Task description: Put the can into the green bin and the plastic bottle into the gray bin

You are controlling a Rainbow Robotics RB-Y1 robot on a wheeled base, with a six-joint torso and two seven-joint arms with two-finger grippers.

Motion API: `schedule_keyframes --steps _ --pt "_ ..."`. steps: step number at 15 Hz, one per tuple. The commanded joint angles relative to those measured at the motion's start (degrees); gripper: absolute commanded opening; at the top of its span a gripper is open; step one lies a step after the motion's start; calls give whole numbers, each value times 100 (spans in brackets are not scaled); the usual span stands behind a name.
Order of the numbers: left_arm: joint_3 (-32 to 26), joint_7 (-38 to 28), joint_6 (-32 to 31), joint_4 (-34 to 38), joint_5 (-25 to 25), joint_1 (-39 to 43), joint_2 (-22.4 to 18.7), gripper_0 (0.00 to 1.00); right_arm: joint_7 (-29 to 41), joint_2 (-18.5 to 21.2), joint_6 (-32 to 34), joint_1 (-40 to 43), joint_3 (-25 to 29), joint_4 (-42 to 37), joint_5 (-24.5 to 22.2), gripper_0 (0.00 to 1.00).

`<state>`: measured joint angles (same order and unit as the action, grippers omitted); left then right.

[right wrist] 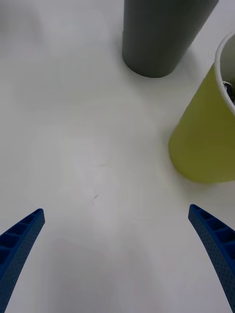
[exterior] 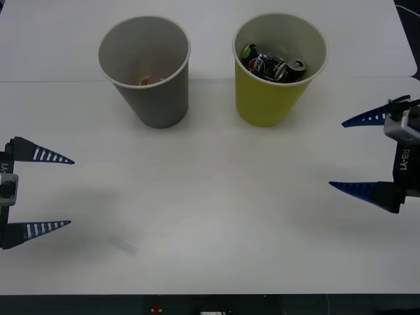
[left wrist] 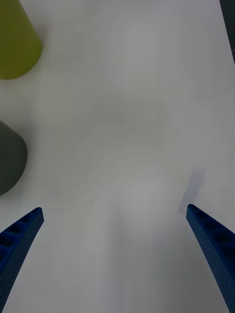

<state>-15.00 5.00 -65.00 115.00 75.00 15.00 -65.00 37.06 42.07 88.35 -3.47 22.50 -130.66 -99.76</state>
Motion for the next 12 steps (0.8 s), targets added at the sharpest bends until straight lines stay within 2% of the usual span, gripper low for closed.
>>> schedule_keyframes --steps 1,12 --pt "0 0 0 0 0 0 0 100 -120 65 -2 206 9 -65 9 100" --pt "0 0 0 0 0 0 0 100 -384 117 -2 347 -35 -83 -53 100"
